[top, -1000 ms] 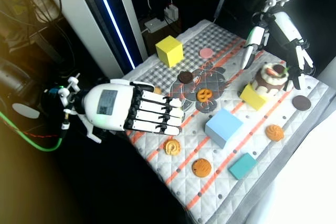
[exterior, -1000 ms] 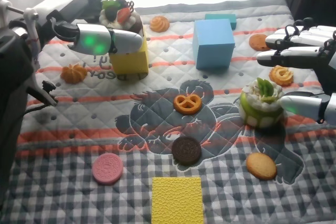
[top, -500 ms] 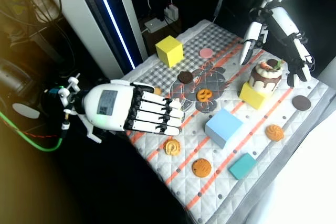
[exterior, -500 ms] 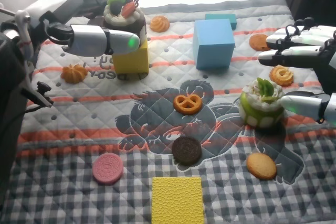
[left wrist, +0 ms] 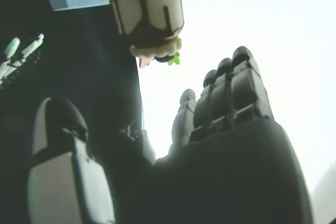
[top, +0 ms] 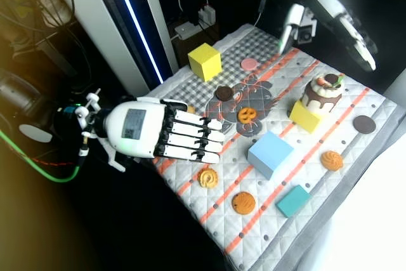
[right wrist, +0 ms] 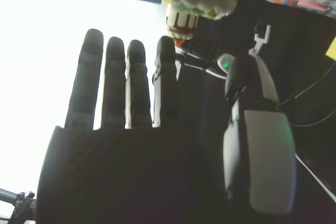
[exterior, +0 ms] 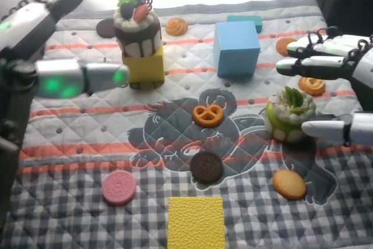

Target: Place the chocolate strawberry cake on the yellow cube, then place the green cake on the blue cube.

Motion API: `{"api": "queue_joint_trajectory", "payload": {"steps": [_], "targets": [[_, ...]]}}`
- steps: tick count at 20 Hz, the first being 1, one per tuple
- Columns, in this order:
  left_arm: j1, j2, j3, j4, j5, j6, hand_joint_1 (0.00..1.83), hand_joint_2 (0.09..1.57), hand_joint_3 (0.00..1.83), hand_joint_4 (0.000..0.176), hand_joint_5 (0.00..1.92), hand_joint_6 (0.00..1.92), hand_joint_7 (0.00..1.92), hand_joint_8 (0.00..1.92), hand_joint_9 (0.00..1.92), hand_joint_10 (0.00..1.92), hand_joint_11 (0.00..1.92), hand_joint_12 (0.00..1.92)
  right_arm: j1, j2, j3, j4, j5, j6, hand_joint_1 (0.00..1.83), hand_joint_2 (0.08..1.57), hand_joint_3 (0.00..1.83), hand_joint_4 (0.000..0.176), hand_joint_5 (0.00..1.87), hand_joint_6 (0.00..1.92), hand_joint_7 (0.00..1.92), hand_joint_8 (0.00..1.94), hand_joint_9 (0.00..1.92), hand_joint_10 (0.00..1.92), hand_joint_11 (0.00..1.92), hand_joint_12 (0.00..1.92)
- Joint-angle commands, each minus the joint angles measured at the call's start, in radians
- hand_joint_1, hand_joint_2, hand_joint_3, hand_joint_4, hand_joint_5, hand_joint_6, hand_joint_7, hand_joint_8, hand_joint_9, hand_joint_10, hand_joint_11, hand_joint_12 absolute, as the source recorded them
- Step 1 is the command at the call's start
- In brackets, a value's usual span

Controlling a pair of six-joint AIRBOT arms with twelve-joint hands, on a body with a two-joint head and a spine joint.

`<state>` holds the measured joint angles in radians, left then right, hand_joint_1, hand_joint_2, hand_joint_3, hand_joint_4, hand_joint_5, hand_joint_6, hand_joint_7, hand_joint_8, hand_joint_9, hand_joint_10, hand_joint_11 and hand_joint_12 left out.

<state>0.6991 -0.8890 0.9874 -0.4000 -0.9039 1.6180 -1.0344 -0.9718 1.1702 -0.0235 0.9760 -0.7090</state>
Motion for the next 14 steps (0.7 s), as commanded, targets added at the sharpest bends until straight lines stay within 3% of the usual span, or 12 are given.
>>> {"api": "queue_joint_trajectory", "payload": {"steps": [1,2,3,4,5,7,8,10,11,12,13,14], "targets": [[0.007,0.025,-0.008,0.014,-0.168,-0.007,0.53,0.79,0.0,0.176,0.0,0.0,0.0,0.0,0.0,0.0,0.0,0.0,0.02,-0.006,0.007,0.008,0.085,0.006,0.56,1.11,0.0,0.074,0.4,0.0,0.24,0.0,0.19,0.0,0.22,0.0],[0.031,0.049,-0.029,0.017,-0.177,-0.007,0.53,0.79,0.0,0.176,0.0,0.0,0.0,0.0,0.0,0.0,0.0,0.0,0.035,-0.016,0.017,-0.004,0.054,0.006,0.56,1.11,0.0,0.074,0.4,0.0,0.24,0.0,0.19,0.0,0.22,0.0],[0.047,0.061,-0.041,0.019,-0.179,-0.007,0.5,0.78,0.0,0.159,0.0,0.0,0.0,0.0,0.0,0.0,0.0,0.0,0.045,-0.025,0.026,-0.013,0.03,0.006,0.61,1.1,0.0,0.083,0.41,0.01,0.25,0.0,0.21,0.01,0.24,0.01],[0.057,0.069,-0.049,0.021,-0.178,-0.007,0.61,0.81,0.0,0.172,0.0,0.0,0.0,0.0,0.0,0.0,0.0,0.0,0.052,-0.034,0.035,-0.02,0.011,0.006,0.74,1.07,0.0,0.096,0.39,0.0,0.27,0.0,0.34,0.01,0.31,0.26],[0.064,0.072,-0.055,0.023,-0.176,-0.007,0.63,0.82,0.0,0.175,0.0,0.0,0.0,0.0,0.0,0.0,0.0,0.0,0.058,-0.041,0.041,-0.026,-0.007,0.006,0.78,1.06,0.01,0.103,0.39,0.0,0.28,0.0,0.37,0.0,0.22,0.53],[0.07,0.075,-0.061,0.026,-0.166,-0.007,0.71,0.81,0.0,0.175,0.0,0.0,0.0,0.0,0.0,0.0,0.0,0.0,0.071,-0.046,0.048,-0.049,-0.044,0.006,0.78,1.04,0.0,0.141,0.33,0.0,0.26,0.0,0.35,0.0,0.07,0.97],[0.071,0.075,-0.062,0.027,-0.165,-0.007,0.71,0.81,0.0,0.175,0.0,0.0,0.0,0.0,0.0,0.0,0.0,0.0,0.072,-0.046,0.049,-0.055,-0.05,0.006,0.78,1.04,0.0,0.141,0.33,0.0,0.26,0.0,0.35,0.0,0.07,0.97],[0.085,0.078,-0.069,0.028,-0.169,-0.007,0.8,0.81,0.0,0.176,0.0,0.0,0.0,0.0,0.0,0.0,0.0,0.0,0.073,-0.041,0.049,-0.08,-0.074,0.006,0.84,1.05,0.0,0.166,0.29,0.0,0.32,0.02,0.42,0.02,0.08,1.09],[0.092,0.079,-0.073,0.028,-0.174,-0.007,0.8,0.81,0.0,0.176,0.0,0.0,0.0,0.0,0.0,0.0,0.0,0.0,0.073,-0.039,0.049,-0.085,-0.081,0.006,0.84,1.05,0.0,0.166,0.29,0.0,0.32,0.02,0.42,0.02,0.08,1.09],[0.104,0.083,-0.08,0.027,-0.182,-0.007,0.84,0.8,0.0,0.176,0.0,0.0,0.0,0.0,0.0,0.0,0.0,0.0,0.073,-0.036,0.049,-0.087,-0.089,0.006,0.82,1.07,0.0,0.154,0.32,0.0,0.45,0.02,0.55,0.05,0.19,1.16],[0.109,0.085,-0.083,0.025,-0.184,-0.007,0.84,0.8,0.0,0.173,0.0,0.0,0.0,0.0,0.0,0.0,0.0,0.0,0.073,-0.034,0.049,-0.087,-0.09,0.006,0.83,1.08,0.0,0.125,0.37,0.0,0.52,0.01,0.61,0.05,0.23,1.18],[0.114,0.086,-0.084,0.02,-0.184,-0.007,0.84,0.8,0.0,0.173,0.0,0.0,0.0,0.0,0.0,0.0,0.0,0.0,0.076,-0.033,0.05,-0.087,-0.089,0.006,0.83,1.08,0.0,0.125,0.37,0.0,0.52,0.01,0.61,0.05,0.23,1.18]]}}
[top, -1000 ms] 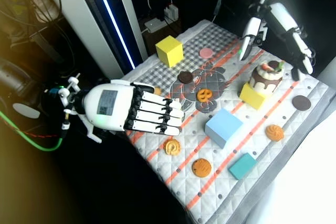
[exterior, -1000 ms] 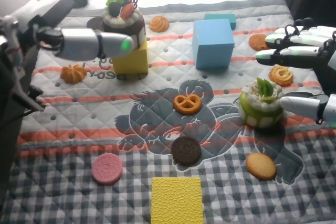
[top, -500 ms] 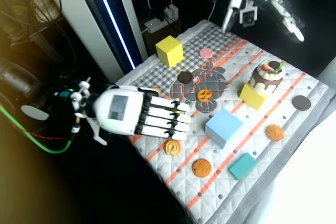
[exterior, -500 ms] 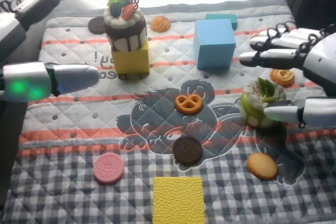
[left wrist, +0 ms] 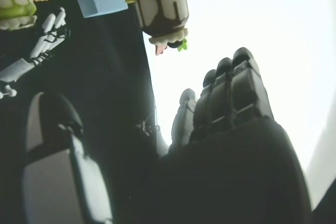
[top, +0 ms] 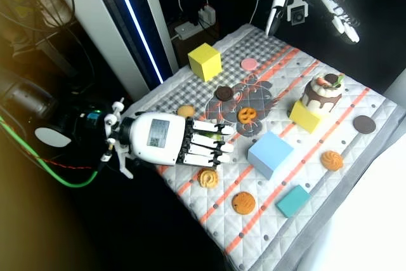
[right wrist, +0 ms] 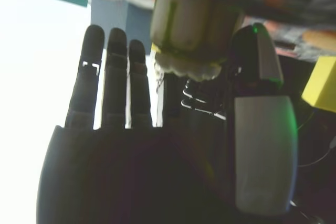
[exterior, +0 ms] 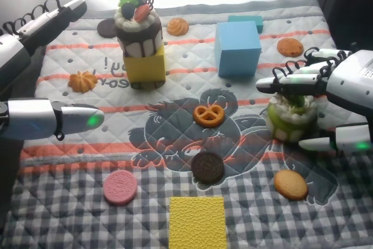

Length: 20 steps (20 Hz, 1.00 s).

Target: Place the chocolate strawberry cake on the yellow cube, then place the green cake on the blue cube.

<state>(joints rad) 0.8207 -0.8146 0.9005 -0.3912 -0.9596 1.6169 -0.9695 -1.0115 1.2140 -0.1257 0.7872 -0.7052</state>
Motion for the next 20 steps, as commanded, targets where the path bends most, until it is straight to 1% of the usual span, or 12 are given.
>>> {"api": "queue_joint_trajectory", "payload": {"steps": [1,2,3,4,9,10,12,13,14,16,18,20], "targets": [[-0.001,0.011,0.003,0.005,-0.128,-0.006,0.84,0.8,0.0,0.163,0.0,0.0,0.0,0.0,0.0,0.0,0.0,0.0,0.019,0.008,0.007,0.015,0.1,0.002,1.03,1.08,0.0,0.0,0.77,0.02,0.89,0.1,0.83,0.56,0.56,1.39],[0.004,0.011,0.001,0.002,-0.13,-0.006,0.83,0.8,0.0,0.167,0.0,0.0,0.0,0.0,0.0,0.0,0.0,0.0,0.026,0.01,0.006,0.013,0.108,0.002,1.19,1.17,0.0,0.0,0.84,0.91,0.87,0.96,0.81,1.01,0.67,1.46],[0.012,0.011,-0.001,-0.002,-0.133,-0.006,0.82,0.8,0.0,0.17,0.0,0.0,0.0,0.0,0.0,0.0,0.0,0.0,0.035,0.016,0.004,0.012,0.135,0.002,1.2,1.22,0.0,0.0,0.77,1.21,0.8,1.26,0.78,1.31,0.73,1.65],[0.014,0.011,-0.001,-0.003,-0.133,-0.007,0.81,0.79,0.0,0.165,0.0,0.0,0.0,0.0,0.0,0.0,0.0,0.0,0.04,0.02,0.0,0.012,0.159,0.002,1.21,1.22,0.0,0.0,0.81,1.0,0.78,1.5,0.79,1.43,0.78,1.76],[0.019,0.006,-0.005,-0.011,-0.142,-0.01,0.88,0.82,0.0,0.164,0.0,0.0,0.0,0.0,0.0,0.0,0.0,0.0,0.123,0.029,0.0,0.02,0.273,0.002,1.21,1.23,0.0,0.0,0.86,0.87,0.7,1.67,0.66,1.78,0.67,1.91],[0.022,0.005,-0.006,-0.011,-0.146,-0.014,0.84,0.82,0.0,0.133,0.0,0.0,0.0,0.0,0.0,0.0,0.0,0.0,0.145,0.016,0.012,0.03,0.276,0.001,1.23,1.2,0.0,0.0,0.91,0.8,0.79,1.55,0.69,1.66,0.62,1.9],[0.03,0.002,-0.007,-0.011,-0.152,-0.021,0.82,0.81,0.0,0.145,0.0,0.0,0.0,0.0,0.0,0.0,0.0,0.0,0.193,-0.033,0.06,0.06,0.267,0.001,1.24,1.17,0.0,0.0,0.94,0.75,0.85,1.47,0.71,1.55,0.57,1.86],[0.031,0.0,-0.007,-0.011,-0.153,-0.024,0.84,0.81,0.0,0.133,0.0,0.0,0.0,0.0,0.0,0.0,0.0,0.0,0.22,-0.057,0.084,0.072,0.249,0.0,1.17,1.13,0.0,0.0,0.97,0.92,0.71,1.61,0.6,1.82,0.53,1.91],[0.031,-0.001,-0.007,-0.011,-0.153,-0.025,0.84,0.81,0.0,0.11,0.0,0.0,0.0,0.0,0.0,0.0,0.0,0.0,0.241,-0.077,0.104,0.077,0.229,0.0,1.23,1.16,0.0,0.0,0.95,0.8,0.83,1.47,0.69,1.51,0.55,1.77],[0.031,-0.005,-0.007,-0.011,-0.154,-0.026,0.87,0.82,0.0,0.115,0.0,0.0,0.0,0.0,0.0,0.0,0.0,0.0,0.291,-0.115,0.139,0.079,0.182,-0.006,1.24,1.13,0.0,0.0,0.98,0.78,0.97,1.21,0.84,1.09,0.68,1.46],[0.033,-0.009,-0.007,-0.011,-0.153,-0.032,0.86,0.82,0.0,0.122,0.0,0.0,0.0,0.0,0.0,0.0,0.0,0.0,0.331,-0.149,0.173,0.079,0.12,-0.006,1.23,1.12,0.0,0.0,0.97,0.86,0.99,1.11,0.95,0.9,0.88,1.41],[0.038,-0.011,-0.007,-0.01,-0.154,-0.039,0.86,0.81,0.0,0.118,0.0,0.0,0.0,0.0,0.0,0.0,0.0,0.0,0.365,-0.186,0.211,0.079,0.065,-0.006,1.22,1.15,0.0,0.0,0.92,0.92,0.93,1.23,0.9,1.03,0.92,1.49]]}}
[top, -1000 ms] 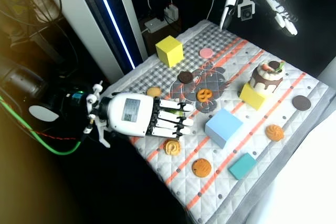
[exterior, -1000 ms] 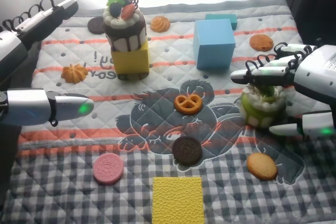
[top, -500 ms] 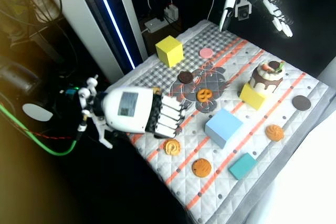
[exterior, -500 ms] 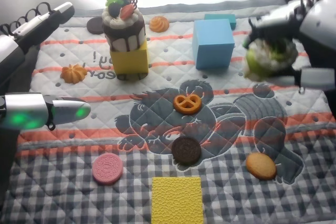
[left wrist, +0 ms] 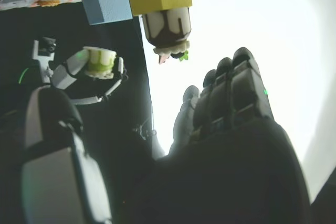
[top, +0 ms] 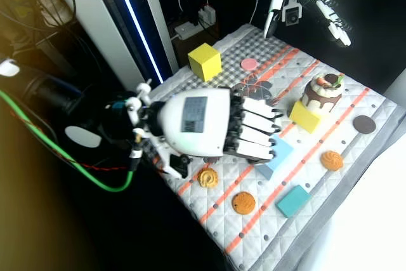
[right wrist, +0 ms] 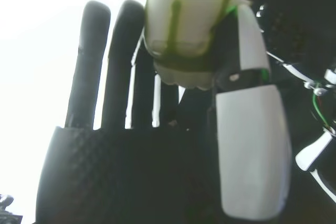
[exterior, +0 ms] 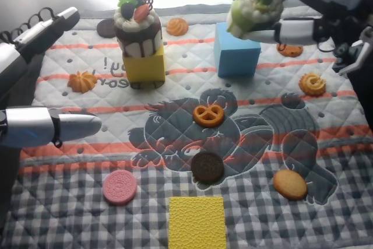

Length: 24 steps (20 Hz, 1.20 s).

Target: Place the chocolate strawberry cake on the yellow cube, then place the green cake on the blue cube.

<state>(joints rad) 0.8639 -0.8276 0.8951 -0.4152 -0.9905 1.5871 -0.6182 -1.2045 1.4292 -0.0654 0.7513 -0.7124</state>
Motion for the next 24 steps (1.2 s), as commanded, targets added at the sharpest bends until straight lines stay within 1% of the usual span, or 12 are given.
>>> {"api": "queue_joint_trajectory", "payload": {"steps": [1,4,6,11,12,15,16,17,18,19,20,24], "targets": [[-0.004,0.002,-0.002,0.014,-0.123,-0.011,0.87,0.81,0.0,0.117,0.0,0.0,0.0,0.0,0.0,0.0,0.0,0.0,0.026,-0.008,0.012,0.019,0.079,0.001,1.22,1.15,0.0,0.0,0.93,0.9,0.92,1.25,0.87,1.05,0.83,1.51],[-0.003,0.002,-0.002,0.02,-0.121,-0.015,0.85,0.81,0.0,0.136,0.0,0.0,0.0,0.0,0.0,0.0,0.0,0.0,0.045,-0.04,0.044,0.019,0.035,0.001,1.21,1.15,0.0,0.0,0.95,0.94,0.89,1.22,0.93,0.73,0.87,1.25],[-0.003,0.001,-0.002,0.021,-0.123,-0.016,0.86,0.83,0.01,0.151,0.0,0.0,0.0,0.0,0.0,0.0,0.0,0.0,0.047,-0.049,0.057,0.019,0.013,0.001,1.22,1.15,0.0,0.0,0.92,0.92,0.91,1.25,0.99,0.71,0.9,1.31],[-0.001,0.001,-0.002,0.02,-0.13,-0.026,0.91,0.84,0.01,0.109,0.0,0.0,0.0,0.0,0.0,0.0,0.0,0.0,0.054,-0.071,0.083,0.018,-0.03,0.001,1.2,1.17,0.0,0.0,0.83,1.08,0.92,1.22,0.96,0.68,0.79,1.28],[-0.001,0.001,-0.002,0.021,-0.133,-0.031,0.91,0.85,0.01,0.085,0.0,0.0,0.0,0.0,0.0,0.0,0.0,0.0,0.055,-0.077,0.089,0.018,-0.042,0.001,1.2,1.17,0.0,0.0,0.83,1.09,0.91,1.23,0.95,0.7,0.78,1.29],[-0.001,-0.001,-0.002,0.028,-0.144,-0.043,0.9,0.85,0.01,0.116,0.0,0.0,0.0,0.0,0.0,0.0,0.0,0.0,0.056,-0.091,0.105,0.018,-0.073,0.001,1.21,1.17,0.0,0.0,0.81,1.1,0.93,1.21,0.96,0.62,0.76,1.23],[-0.001,-0.001,-0.002,0.03,-0.147,-0.045,0.89,0.85,0.01,0.117,0.0,0.0,0.0,0.0,0.0,0.0,0.0,0.0,0.056,-0.092,0.105,0.018,-0.078,0.001,1.2,1.17,0.0,0.0,0.81,1.11,0.94,1.2,0.95,0.61,0.74,1.22],[0.0,0.0,-0.002,0.031,-0.15,-0.049,0.9,0.85,0.01,0.107,0.0,0.0,0.0,0.0,0.0,0.0,0.0,0.0,0.056,-0.092,0.105,0.018,-0.08,0.001,1.13,1.1,0.0,0.0,0.77,0.47,0.82,0.64,0.92,0.57,0.69,1.22],[0.001,0.001,-0.003,0.032,-0.152,-0.051,0.89,0.86,0.01,0.112,0.0,0.0,0.0,0.0,0.0,0.0,0.0,0.0,0.056,-0.092,0.104,0.018,-0.082,0.001,1.09,1.07,0.0,0.0,0.79,0.15,0.81,0.32,0.88,0.49,0.64,1.19],[0.003,0.002,-0.003,0.032,-0.153,-0.053,0.88,0.86,0.01,0.099,0.0,0.0,0.0,0.0,0.0,0.0,0.0,0.0,0.056,-0.092,0.101,0.018,-0.082,0.001,1.06,1.07,0.0,0.0,0.79,0.04,0.82,0.14,0.87,0.39,0.61,1.14],[0.004,0.003,-0.004,0.033,-0.154,-0.056,0.88,0.86,0.01,0.115,0.0,0.0,0.0,0.0,0.0,0.0,0.0,0.0,0.056,-0.091,0.096,0.018,-0.082,0.001,1.03,1.08,0.0,0.0,0.74,0.01,0.8,0.04,0.84,0.25,0.51,1.06],[0.011,0.006,-0.006,0.033,-0.162,-0.068,0.85,0.87,0.01,0.104,0.0,0.0,0.0,0.0,0.0,0.0,0.0,0.0,0.055,-0.091,0.079,0.018,-0.081,0.001,0.96,1.08,0.0,0.013,0.66,0.0,0.73,0.0,0.84,0.07,0.45,1.04]]}}
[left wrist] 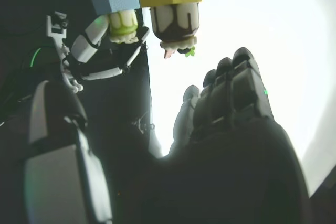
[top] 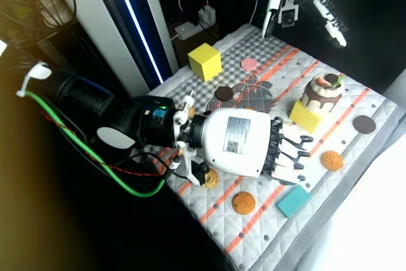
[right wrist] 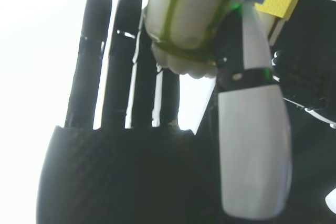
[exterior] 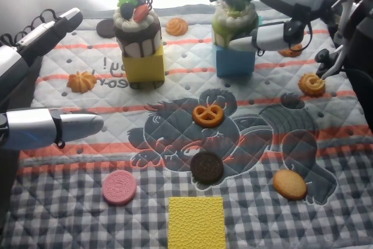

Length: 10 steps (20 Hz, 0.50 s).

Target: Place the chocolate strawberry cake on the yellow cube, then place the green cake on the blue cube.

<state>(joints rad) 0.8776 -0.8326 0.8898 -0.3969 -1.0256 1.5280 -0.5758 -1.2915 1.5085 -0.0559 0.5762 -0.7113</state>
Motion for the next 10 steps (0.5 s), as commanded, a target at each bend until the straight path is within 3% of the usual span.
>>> {"api": "queue_joint_trajectory", "payload": {"steps": [1,2,4,6,10], "targets": [[-0.003,0.011,-0.001,0.014,-0.129,-0.01,0.83,0.87,0.01,0.116,0.0,0.0,0.0,0.0,0.0,0.0,0.0,0.0,0.01,-0.002,-0.003,0.008,0.095,0.0,0.94,1.09,0.0,0.018,0.64,0.0,0.73,0.0,0.84,0.06,0.43,1.07],[-0.002,0.011,-0.001,0.014,-0.13,-0.011,0.83,0.87,0.01,0.127,0.0,0.0,0.0,0.0,0.0,0.0,0.0,0.0,0.006,0.005,-0.009,0.008,0.1,0.0,0.92,1.09,0.0,0.024,0.62,0.0,0.72,0.0,0.83,0.05,0.42,1.1],[0.0,0.012,-0.002,0.014,-0.133,-0.012,0.86,0.88,0.01,0.102,0.0,0.0,0.0,0.0,0.0,0.0,0.0,0.0,0.003,0.014,-0.017,0.008,0.106,0.0,0.89,1.11,0.0,0.035,0.59,0.0,0.72,0.0,0.82,0.04,0.39,1.14],[0.002,0.012,-0.003,0.014,-0.134,-0.013,0.85,0.88,0.01,0.119,0.0,0.0,0.0,0.0,0.0,0.0,0.0,0.0,0.003,0.021,-0.02,0.008,0.112,0.0,0.88,1.13,0.01,0.055,0.52,0.0,0.67,0.0,0.79,0.03,0.35,1.18],[0.009,0.013,-0.005,0.014,-0.144,-0.02,0.84,0.87,0.0,0.132,0.0,0.0,0.0,0.0,0.0,0.0,0.0,0.0,0.002,0.037,-0.03,0.009,0.12,0.0,0.88,1.11,0.0,0.038,0.52,0.0,0.7,0.01,0.83,0.05,0.43,1.16]]}}
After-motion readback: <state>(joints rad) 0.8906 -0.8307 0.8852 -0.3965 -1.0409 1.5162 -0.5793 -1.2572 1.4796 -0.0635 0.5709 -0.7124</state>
